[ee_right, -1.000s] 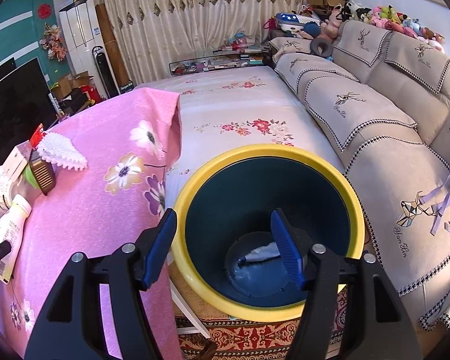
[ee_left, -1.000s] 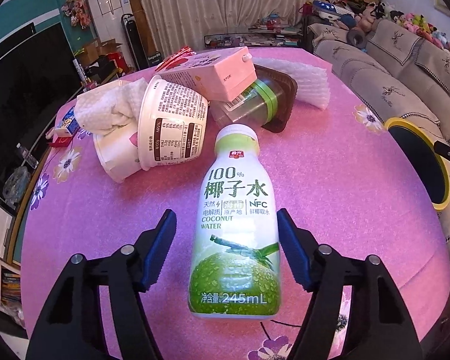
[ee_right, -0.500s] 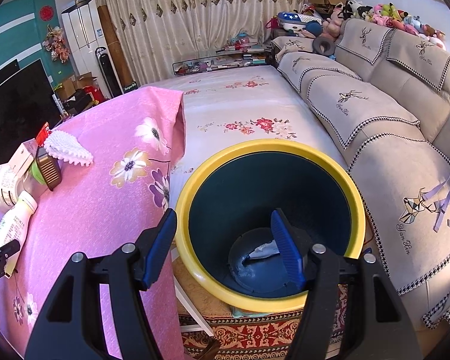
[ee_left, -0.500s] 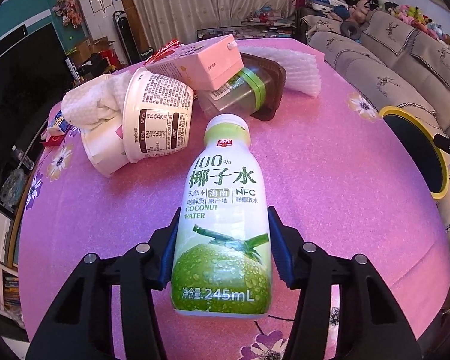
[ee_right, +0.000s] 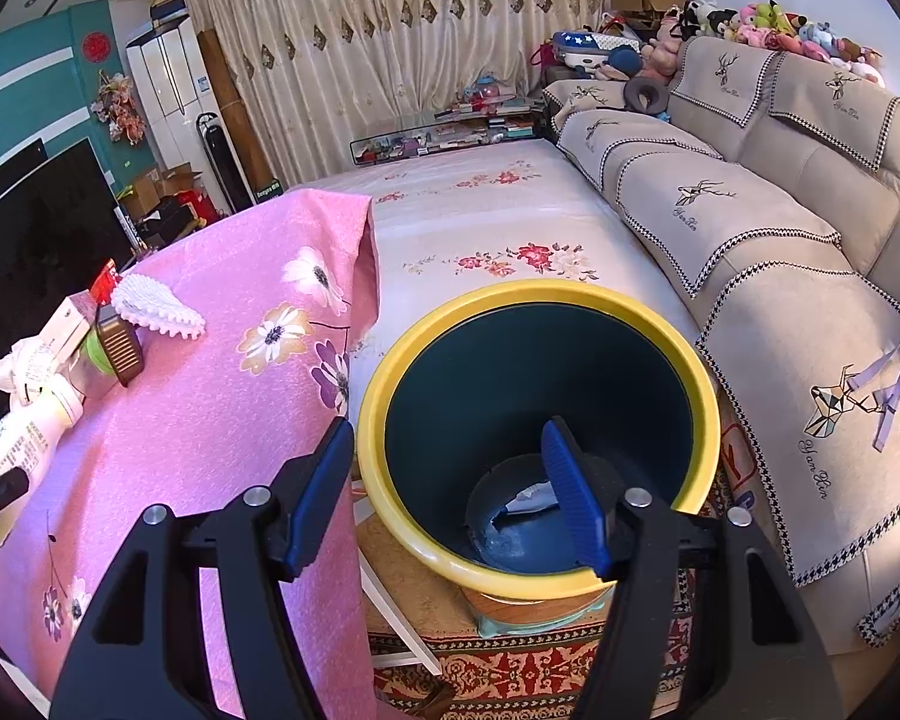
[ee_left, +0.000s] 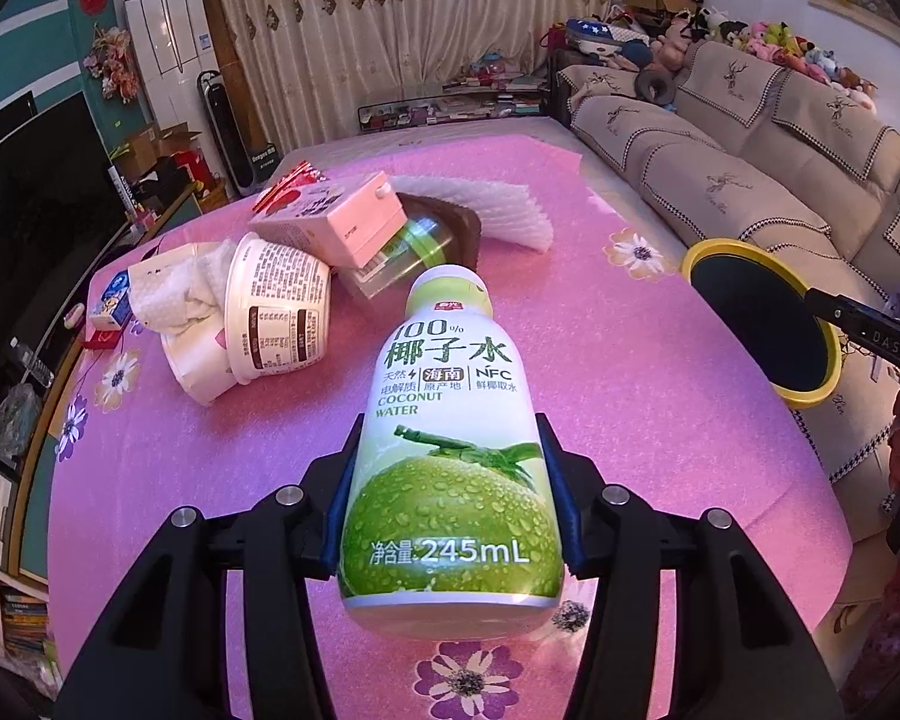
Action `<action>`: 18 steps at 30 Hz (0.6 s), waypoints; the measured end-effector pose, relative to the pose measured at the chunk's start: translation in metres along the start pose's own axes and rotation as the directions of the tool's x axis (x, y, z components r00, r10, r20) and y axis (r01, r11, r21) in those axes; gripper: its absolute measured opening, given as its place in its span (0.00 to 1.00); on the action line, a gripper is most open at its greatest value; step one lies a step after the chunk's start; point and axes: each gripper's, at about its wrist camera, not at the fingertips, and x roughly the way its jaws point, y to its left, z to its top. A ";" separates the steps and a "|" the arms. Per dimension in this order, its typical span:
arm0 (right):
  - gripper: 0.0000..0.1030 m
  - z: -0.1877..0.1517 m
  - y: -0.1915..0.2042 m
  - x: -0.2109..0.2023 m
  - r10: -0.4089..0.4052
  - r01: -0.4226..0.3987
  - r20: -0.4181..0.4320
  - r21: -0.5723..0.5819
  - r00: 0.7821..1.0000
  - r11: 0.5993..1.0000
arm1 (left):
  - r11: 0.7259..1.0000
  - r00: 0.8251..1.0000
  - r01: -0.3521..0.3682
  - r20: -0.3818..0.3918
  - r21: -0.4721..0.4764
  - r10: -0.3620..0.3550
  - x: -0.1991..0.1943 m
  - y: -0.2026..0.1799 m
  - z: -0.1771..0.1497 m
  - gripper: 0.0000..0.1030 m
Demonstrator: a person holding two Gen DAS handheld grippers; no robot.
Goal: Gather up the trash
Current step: 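Carry the bottle with the left gripper over the yellow bin and release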
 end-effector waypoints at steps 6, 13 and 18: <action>0.60 -0.001 -0.011 -0.015 -0.002 0.001 0.031 0.016 1.000 1.000 | 0.996 0.998 0.048 0.048 0.077 -0.052 -0.016 -0.033 0.019 0.50; 0.60 0.000 -0.038 -0.034 -0.042 0.039 0.067 0.054 0.997 0.998 | 0.958 0.979 0.191 0.031 0.214 -0.202 0.004 -0.116 0.056 0.50; 0.60 0.001 -0.062 -0.039 -0.090 0.083 0.080 0.085 0.993 0.993 | 0.914 0.954 0.295 -0.034 0.277 -0.298 0.035 -0.182 0.077 0.50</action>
